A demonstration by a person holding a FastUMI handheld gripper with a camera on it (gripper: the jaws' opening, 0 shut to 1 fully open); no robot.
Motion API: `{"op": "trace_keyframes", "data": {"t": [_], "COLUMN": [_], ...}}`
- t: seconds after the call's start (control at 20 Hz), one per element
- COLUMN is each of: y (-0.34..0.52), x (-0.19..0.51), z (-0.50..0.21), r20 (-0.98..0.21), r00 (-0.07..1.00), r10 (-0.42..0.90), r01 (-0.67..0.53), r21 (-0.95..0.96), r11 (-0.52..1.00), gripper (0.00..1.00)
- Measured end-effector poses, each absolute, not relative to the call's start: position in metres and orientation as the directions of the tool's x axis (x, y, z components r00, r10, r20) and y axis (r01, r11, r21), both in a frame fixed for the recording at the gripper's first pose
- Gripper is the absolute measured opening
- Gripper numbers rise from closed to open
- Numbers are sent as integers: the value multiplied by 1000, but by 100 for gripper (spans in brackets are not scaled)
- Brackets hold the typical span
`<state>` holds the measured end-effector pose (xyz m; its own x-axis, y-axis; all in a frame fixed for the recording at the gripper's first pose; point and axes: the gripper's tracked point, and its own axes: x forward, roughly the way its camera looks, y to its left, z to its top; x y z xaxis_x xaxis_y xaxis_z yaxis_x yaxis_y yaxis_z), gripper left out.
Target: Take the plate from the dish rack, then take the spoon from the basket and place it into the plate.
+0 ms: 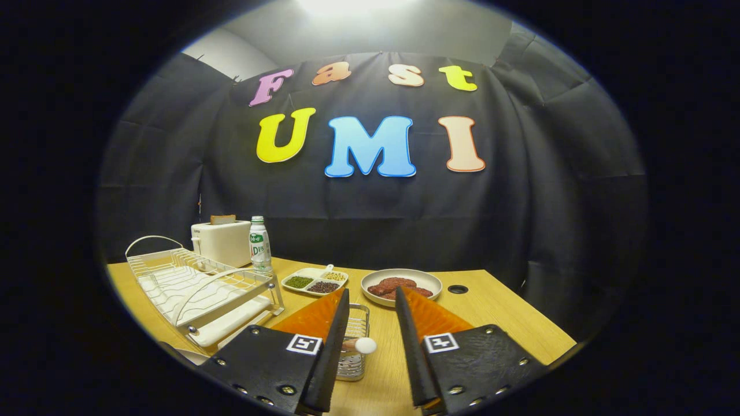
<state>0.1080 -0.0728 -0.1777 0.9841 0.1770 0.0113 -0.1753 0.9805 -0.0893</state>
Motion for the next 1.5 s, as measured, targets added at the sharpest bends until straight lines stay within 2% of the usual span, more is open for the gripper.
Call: {"op": "trace_keyframes", "data": {"t": [0.05, 0.1, 0.15, 0.25, 0.3, 0.35, 0.4, 0.45, 0.95, 1.5], "y": [-73, -70, -72, -67, -64, -60, -57, -59, -69, -67], "x": [108, 116, 110, 107, 104, 104, 104, 101, 82, 28], "z": [-181, -185, -180, -180, -184, -182, -178, -177, -109, -34], "r20": [2, 6, 13, 6, 1, -11, -16, -21, -52, -103], "r00": [985, 985, 986, 985, 985, 983, 984, 985, 991, 991], "r10": [175, 175, 164, 175, 175, 183, 178, 170, 126, 81], "r01": [-174, -173, -162, -174, -175, -184, -179, -171, -127, -89], "r21": [-91, -90, -96, -79, -62, -48, -43, -48, -20, -79], "r11": [981, 981, 982, 982, 983, 982, 983, 984, 992, 993], "gripper": [44, 44, 33, 20, 20, 13, 13, 8, 8, 8]}}
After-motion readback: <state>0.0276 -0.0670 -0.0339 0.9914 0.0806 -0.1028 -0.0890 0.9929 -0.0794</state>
